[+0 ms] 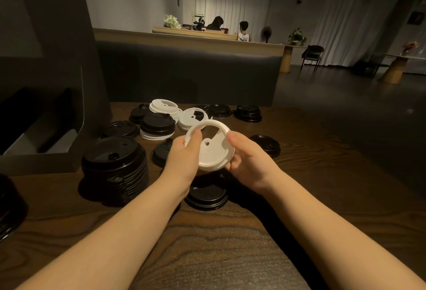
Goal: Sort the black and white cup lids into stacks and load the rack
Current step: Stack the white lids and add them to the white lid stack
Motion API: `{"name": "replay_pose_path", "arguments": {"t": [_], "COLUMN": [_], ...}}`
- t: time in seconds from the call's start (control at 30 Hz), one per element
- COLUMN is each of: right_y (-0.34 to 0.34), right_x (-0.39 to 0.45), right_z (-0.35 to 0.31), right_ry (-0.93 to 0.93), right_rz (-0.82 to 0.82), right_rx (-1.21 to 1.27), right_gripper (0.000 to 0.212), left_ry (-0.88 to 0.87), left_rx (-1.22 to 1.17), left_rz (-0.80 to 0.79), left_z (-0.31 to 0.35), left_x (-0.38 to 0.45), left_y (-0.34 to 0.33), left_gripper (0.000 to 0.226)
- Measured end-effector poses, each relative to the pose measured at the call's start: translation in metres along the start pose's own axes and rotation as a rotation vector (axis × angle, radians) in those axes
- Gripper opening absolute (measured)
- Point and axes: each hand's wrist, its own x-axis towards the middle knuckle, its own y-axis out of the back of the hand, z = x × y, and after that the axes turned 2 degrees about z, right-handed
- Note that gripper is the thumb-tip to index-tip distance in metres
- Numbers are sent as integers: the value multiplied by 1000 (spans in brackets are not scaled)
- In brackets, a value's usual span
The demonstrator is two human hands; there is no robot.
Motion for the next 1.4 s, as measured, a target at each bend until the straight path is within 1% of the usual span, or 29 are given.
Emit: {"name": "replay_pose_path", "arguments": {"t": [0.1, 0.17, 0.23, 0.3, 0.4, 0.53, 0.63, 0.77, 0.9, 0.97, 1.0, 1.07, 1.1, 1.13, 1.23, 1.3, 1.4], "right_y": [-7, -8, -11, -16, -21, -23, -21, -20, -20, -17, -14, -10, -8, -7, -2, -3, -4], "right_x": [-2, -2, -2, -2, 1, 3, 4, 2, 2, 6, 7, 8, 7, 6, 3, 0, 0], "right_z": [-2, -2, 0, 1, 0, -2, -3, -8, -5, -4, -4, -6, -6, -5, 2, 2, 0], "right_ry": [-121, -165, -166, -175, -182, -196, -203, -228, -225, -210, -204, -168, -130, -59, 206, 226, 250], "right_rz": [36, 118, 171, 225, 332, 410, 414, 363, 361, 381, 383, 352, 339, 316, 218, 196, 234], "right_rx": [203, 298, 309, 304, 302, 326, 346, 391, 357, 333, 306, 182, 97, -7, -356, -369, -414], "right_gripper": [34, 46, 51, 48, 43, 43, 42, 46, 46, 48, 50, 54, 55, 53, 28, 28, 28], "left_ry": [13, 64, 128, 182, 250, 320, 318, 334, 375, 302, 214, 44, 1, -20, -63, -109, -132], "left_rx": [91, 103, 73, 18, -102, -206, -262, -277, -270, -221, -137, 33, 72, 86, 140, 181, 187], "left_rz": [1, -24, -28, -16, -10, -66, -109, -154, -183, -195, -213, -231, -219, -205, -157, -139, -151], "left_z": [-1, -2, -3, -3, 1, 5, 7, 10, 11, 8, 5, 1, 0, 0, 2, 1, 2], "left_x": [0, 0, 1, 1, -2, -5, -7, -8, -7, -4, -2, -1, -1, 0, 1, 2, 1], "left_y": [-2, -3, -5, -7, -10, -13, -15, -11, -7, -6, -6, -5, -4, -3, 1, 2, 2], "left_gripper": [29, 30, 30, 29, 16, 15, 20, 16, 17, 18, 23, 32, 34, 33, 29, 26, 24]}}
